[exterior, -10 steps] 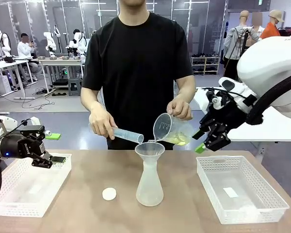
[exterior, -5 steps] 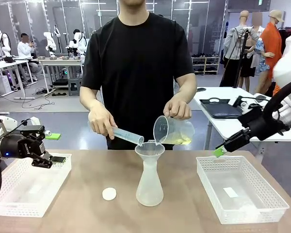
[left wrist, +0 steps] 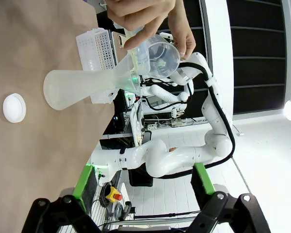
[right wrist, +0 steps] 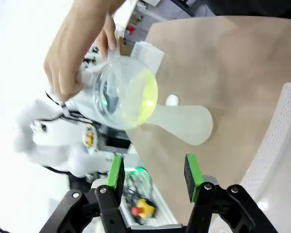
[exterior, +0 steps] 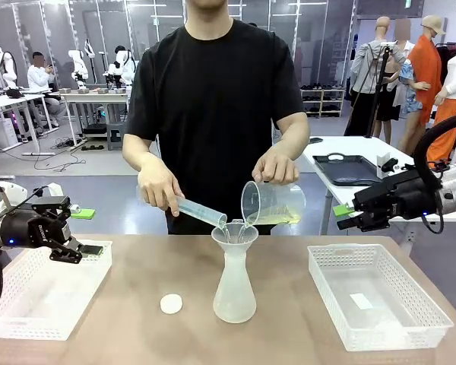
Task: Prepare the solutions needed for the experiment.
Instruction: Once the solution is in the Big flask , pick up the Plastic Funnel and place it back into the right Organizing basket.
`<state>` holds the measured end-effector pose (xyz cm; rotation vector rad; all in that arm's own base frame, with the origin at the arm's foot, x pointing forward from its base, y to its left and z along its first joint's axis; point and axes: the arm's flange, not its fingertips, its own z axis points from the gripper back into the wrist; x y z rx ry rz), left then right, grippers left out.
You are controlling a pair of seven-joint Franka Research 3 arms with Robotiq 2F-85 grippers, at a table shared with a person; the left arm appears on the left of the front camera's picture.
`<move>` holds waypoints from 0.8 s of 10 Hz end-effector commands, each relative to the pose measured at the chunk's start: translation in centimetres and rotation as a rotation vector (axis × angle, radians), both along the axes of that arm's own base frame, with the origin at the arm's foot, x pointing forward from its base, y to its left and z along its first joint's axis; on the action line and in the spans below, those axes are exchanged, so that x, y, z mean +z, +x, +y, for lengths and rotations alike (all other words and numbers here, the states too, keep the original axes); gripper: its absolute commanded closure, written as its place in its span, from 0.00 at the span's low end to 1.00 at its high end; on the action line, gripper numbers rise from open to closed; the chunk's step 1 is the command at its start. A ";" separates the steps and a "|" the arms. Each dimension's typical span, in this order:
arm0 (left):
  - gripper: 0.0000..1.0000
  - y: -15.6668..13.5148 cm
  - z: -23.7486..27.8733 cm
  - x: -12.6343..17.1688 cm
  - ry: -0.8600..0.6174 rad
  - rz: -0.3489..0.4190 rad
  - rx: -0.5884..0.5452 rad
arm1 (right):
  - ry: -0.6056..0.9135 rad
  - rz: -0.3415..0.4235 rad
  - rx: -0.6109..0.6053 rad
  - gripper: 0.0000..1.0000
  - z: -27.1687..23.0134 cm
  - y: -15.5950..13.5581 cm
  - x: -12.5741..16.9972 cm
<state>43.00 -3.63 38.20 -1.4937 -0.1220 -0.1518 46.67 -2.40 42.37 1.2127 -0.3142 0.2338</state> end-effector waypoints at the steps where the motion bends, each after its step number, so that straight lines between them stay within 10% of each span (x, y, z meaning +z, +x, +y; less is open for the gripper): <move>1: 0.00 0.1 -0.1 0.2 -0.012 -0.011 0.006 | 0.064 0.095 -0.097 0.37 -0.6 -0.2 -0.6; 8: 0.00 0.1 -0.1 0.2 -0.012 -0.011 0.006 | 0.012 0.224 -0.115 0.37 -1.4 -1.5 -3.0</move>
